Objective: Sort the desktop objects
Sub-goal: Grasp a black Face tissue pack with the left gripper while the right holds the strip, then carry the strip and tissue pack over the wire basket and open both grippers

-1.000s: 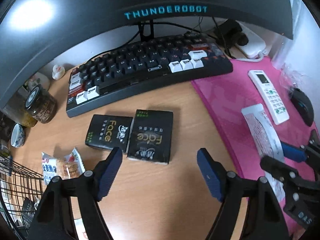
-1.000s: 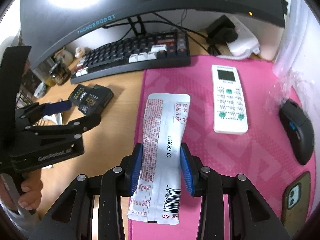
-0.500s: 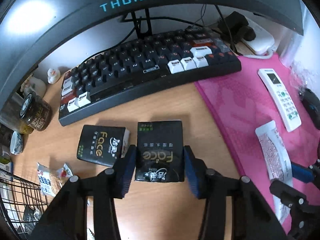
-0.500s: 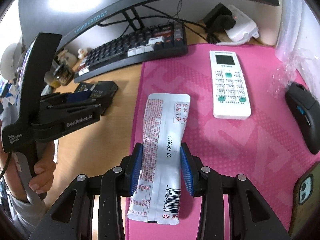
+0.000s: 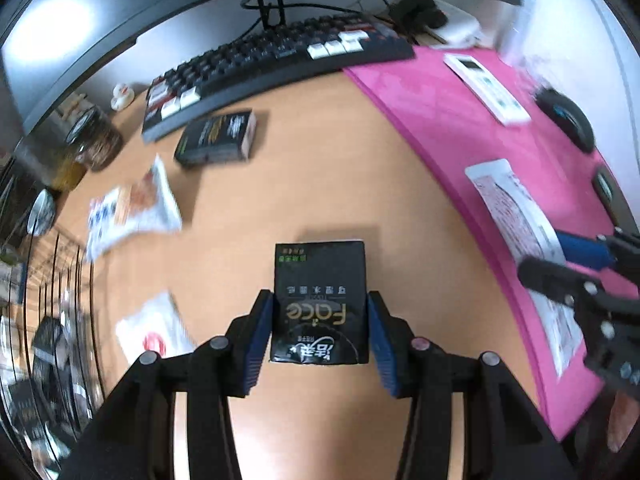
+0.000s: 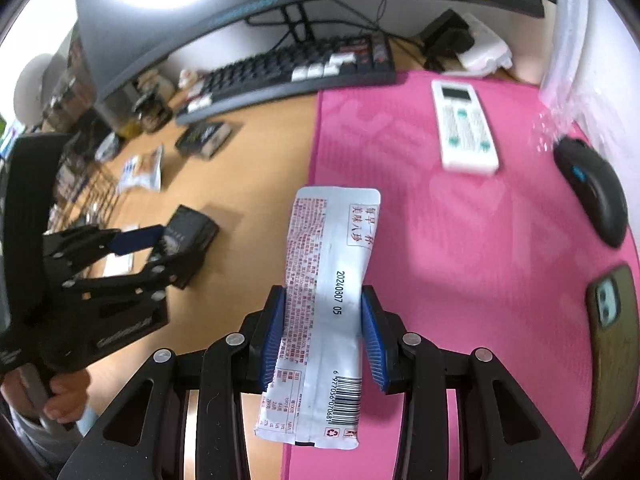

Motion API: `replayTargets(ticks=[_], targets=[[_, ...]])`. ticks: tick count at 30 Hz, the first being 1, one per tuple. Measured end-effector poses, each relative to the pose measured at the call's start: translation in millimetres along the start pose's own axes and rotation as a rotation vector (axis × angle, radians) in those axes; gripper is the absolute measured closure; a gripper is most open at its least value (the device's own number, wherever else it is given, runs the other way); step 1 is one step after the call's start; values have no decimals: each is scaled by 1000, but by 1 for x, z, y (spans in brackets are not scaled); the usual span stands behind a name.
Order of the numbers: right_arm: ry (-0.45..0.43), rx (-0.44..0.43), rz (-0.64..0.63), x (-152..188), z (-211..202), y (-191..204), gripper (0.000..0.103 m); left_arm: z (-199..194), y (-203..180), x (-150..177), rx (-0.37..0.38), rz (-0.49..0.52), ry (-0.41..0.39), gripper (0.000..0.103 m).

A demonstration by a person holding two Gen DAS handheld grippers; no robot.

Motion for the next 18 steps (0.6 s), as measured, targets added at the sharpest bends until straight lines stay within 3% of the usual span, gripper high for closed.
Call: replayTargets(ticks=[7,12,18], targets=[[2,45,5,36,-8,7,65,-8,4,23,34,-12,-39,46],[-9,59,17,40,-13,9,65,-5,3,24,31,16,-34,51],[-19,44,21,37,-20,18,65,-30,7,21,27,9,-94,51]])
Point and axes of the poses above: each gripper's, at about its wrist camera, not at the fingertips, and z roughly the way its jaws point, y to its left, x to its underside, the point moved 4 cm from there along z, roughly the way its jaws point, and after that the axes turned 5 degrees about x, right-handed, at the moved point
